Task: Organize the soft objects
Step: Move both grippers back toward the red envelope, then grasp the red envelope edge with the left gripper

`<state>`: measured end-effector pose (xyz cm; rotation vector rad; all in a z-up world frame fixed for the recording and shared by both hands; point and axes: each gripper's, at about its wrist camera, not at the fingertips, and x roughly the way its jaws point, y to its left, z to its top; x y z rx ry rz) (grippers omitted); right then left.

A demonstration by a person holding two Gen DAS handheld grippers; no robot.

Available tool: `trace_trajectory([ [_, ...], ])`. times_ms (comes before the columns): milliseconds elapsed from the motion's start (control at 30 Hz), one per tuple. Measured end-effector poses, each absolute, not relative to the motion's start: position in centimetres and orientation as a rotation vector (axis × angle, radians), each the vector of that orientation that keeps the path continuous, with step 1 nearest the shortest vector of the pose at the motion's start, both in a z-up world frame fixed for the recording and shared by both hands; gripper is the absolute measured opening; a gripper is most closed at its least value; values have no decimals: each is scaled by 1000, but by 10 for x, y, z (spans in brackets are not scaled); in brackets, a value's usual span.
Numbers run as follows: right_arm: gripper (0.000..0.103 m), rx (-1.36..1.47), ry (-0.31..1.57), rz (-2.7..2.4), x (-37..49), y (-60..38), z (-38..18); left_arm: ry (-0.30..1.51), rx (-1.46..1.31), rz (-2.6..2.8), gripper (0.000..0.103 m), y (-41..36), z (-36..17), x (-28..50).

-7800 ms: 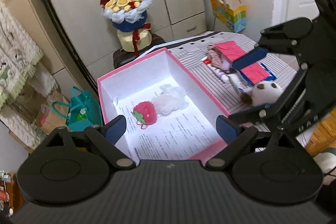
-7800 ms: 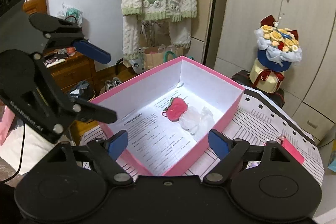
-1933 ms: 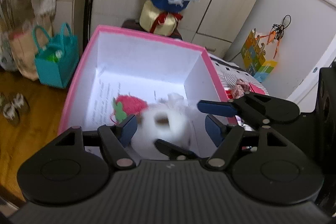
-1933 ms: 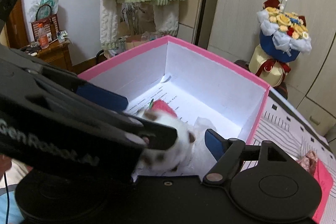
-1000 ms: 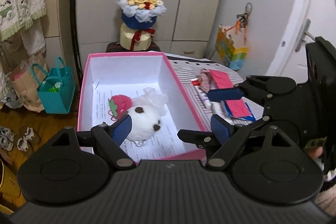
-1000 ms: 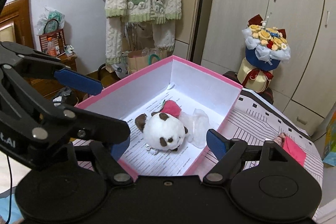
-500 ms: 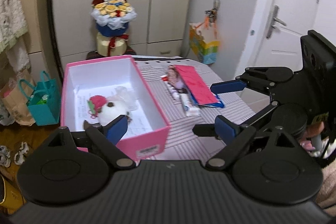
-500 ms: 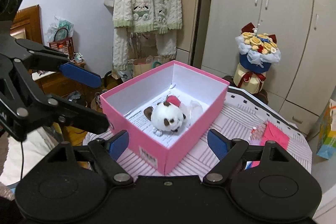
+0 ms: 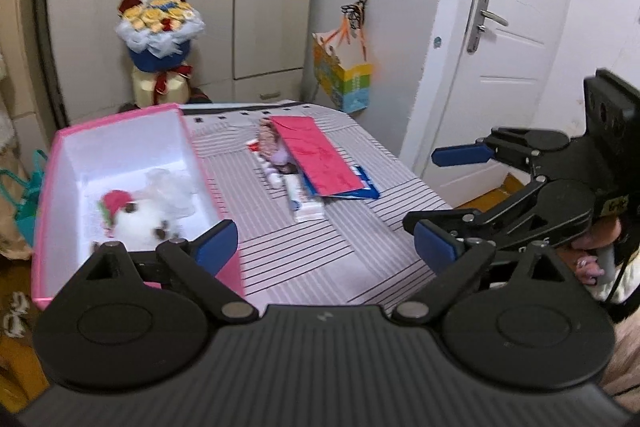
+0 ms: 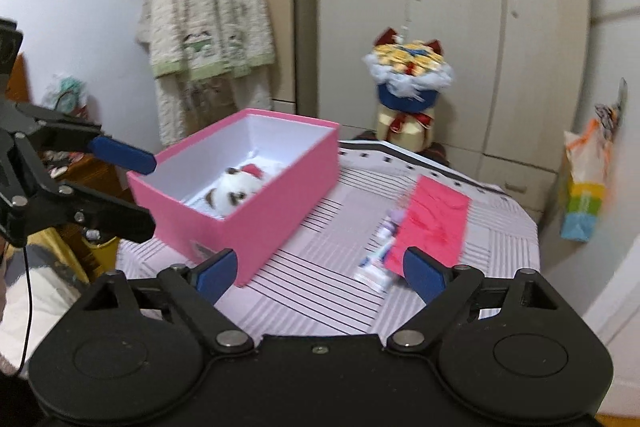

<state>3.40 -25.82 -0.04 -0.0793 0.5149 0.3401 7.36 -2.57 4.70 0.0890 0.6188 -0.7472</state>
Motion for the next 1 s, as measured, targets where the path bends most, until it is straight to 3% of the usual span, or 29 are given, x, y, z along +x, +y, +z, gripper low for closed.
trace_trajectory([
  [467, 92, -18, 434, 271, 79, -315, -57, 544, 55, -695, 92, -110, 10, 127],
  [933, 92, 106, 524, 292, 171, -326, -103, 653, -81, -599, 53, -155, -45, 222],
  [1000, 92, 119, 545, 284, 183, -325, -109, 664, -92, -587, 52, -160, -52, 232],
])
